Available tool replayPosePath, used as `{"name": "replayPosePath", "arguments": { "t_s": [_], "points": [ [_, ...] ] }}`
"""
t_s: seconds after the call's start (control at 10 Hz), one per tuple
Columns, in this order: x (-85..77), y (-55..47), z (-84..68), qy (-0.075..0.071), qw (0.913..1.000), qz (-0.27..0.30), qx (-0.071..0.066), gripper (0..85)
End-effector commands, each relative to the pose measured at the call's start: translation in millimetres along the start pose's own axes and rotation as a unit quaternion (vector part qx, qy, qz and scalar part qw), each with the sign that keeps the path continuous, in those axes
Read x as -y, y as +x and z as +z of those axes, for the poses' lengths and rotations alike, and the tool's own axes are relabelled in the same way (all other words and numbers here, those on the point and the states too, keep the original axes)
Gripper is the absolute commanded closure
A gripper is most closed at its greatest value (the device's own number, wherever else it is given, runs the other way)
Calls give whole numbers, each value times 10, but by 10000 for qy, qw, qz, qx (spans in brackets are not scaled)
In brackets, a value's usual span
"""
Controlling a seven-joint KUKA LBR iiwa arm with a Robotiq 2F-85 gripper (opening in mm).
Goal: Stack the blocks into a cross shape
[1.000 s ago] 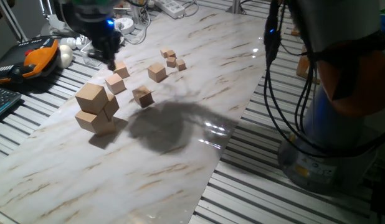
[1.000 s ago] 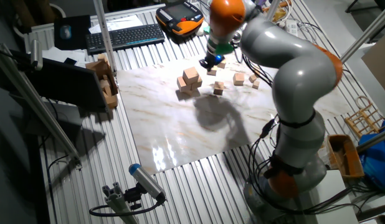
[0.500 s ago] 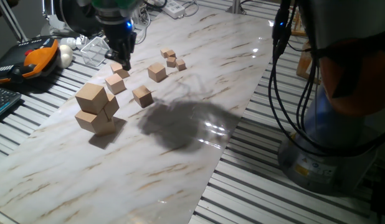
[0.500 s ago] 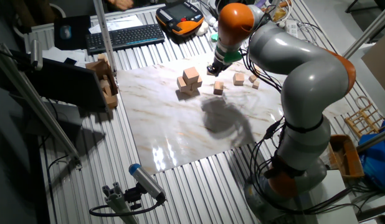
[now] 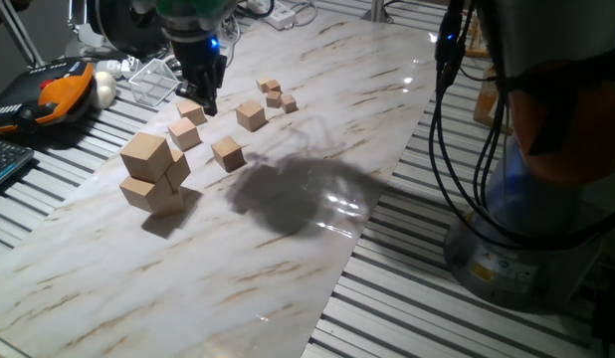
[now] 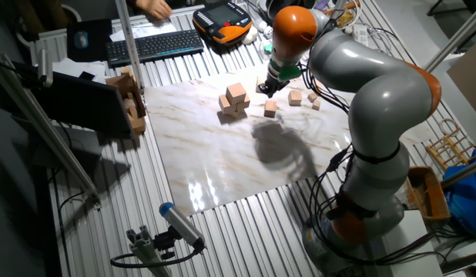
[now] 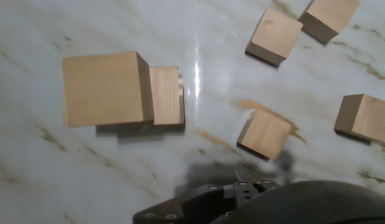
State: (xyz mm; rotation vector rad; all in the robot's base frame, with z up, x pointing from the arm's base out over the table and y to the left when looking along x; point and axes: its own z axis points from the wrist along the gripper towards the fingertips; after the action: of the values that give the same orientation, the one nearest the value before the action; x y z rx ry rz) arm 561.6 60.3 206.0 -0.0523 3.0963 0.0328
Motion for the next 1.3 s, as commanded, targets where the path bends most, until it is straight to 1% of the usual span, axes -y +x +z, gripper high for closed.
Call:
{"name": "replayPosePath", "arguments": {
  "t_s": [0.0, 0.1, 0.2, 0.3, 0.4, 0.5, 0.6, 0.7, 1.0, 1.2],
  "points": [
    [-15, 30, 17, 9, 10000, 14, -5, 850],
    [-19, 53, 44, 41, 10000, -10, 24, 850],
    [-21, 75, 65, -21, 10000, -7, 3, 850],
    [-58, 104, 86, -84, 9999, 56, -49, 850],
    [-92, 152, 114, -30, 10000, 77, -28, 850],
    [-105, 191, 140, -29, 9999, 93, -28, 850],
    [-101, 212, 164, -76, 9999, 94, -42, 850],
    [-107, 218, 178, -60, 9999, 101, -42, 850],
    [-125, 221, 183, -99, 9998, 171, -88, 850],
    [-135, 223, 190, -76, 9997, 201, -96, 850]
  ]
}}
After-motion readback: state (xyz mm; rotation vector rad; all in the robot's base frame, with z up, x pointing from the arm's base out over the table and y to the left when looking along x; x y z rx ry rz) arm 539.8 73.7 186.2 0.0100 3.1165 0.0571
